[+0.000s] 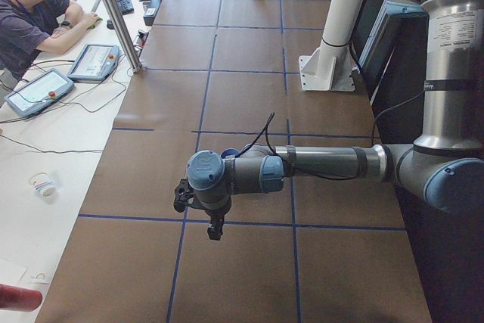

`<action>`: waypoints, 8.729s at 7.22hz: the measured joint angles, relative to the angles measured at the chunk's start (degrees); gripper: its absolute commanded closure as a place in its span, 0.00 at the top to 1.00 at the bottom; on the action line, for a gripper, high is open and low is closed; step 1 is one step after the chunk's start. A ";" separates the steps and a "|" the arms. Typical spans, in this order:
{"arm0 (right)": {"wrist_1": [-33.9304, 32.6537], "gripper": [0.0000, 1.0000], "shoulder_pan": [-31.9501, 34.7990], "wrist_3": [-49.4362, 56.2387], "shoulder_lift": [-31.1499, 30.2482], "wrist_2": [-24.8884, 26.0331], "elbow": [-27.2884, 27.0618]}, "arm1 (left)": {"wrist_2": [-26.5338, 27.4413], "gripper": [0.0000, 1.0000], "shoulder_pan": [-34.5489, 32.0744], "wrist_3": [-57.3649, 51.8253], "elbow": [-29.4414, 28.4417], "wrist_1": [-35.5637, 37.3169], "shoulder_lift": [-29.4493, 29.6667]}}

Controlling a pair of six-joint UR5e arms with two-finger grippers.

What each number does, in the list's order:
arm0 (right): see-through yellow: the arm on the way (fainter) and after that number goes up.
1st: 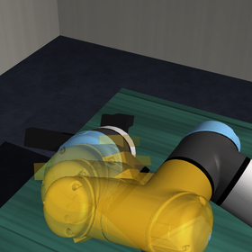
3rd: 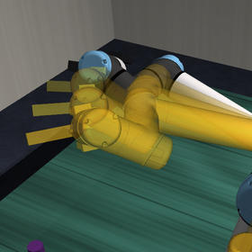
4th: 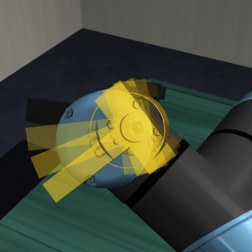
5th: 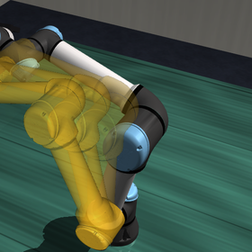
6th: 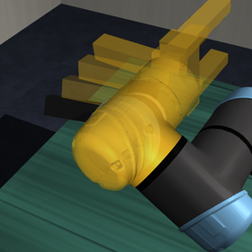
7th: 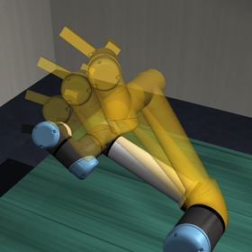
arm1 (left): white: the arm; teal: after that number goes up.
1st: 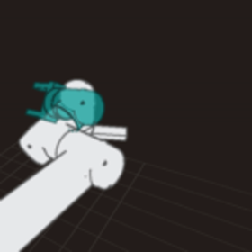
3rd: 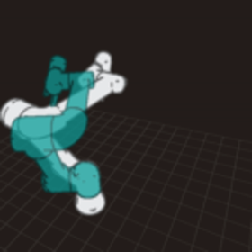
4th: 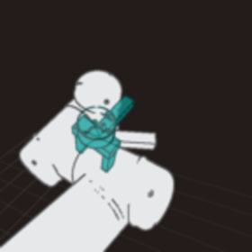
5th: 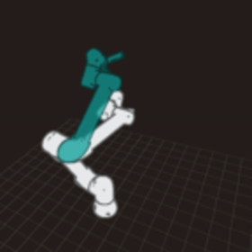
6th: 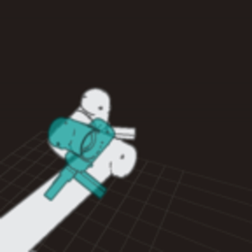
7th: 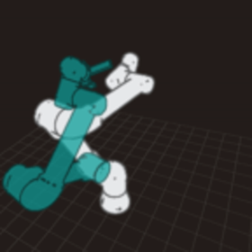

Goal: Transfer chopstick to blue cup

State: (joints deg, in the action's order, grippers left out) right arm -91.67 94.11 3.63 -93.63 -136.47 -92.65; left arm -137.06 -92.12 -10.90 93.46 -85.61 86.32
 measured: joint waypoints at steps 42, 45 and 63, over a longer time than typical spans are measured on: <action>-0.18 1.00 0.00 -0.46 -0.60 -0.79 -6.18 | 18.34 0.04 60.23 102.21 -4.24 -6.11 50.38; -0.14 1.00 0.01 -0.46 -0.59 -0.74 -6.49 | 18.49 0.91 60.71 102.18 -5.31 -7.41 50.24; 12.59 1.00 9.80 -1.49 -10.92 1.03 4.26 | 15.43 1.00 48.22 88.77 24.11 12.13 38.68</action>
State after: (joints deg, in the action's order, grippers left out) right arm -79.08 103.90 2.14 -104.54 -135.44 -88.40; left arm -121.63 -43.90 77.87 117.58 -73.48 125.00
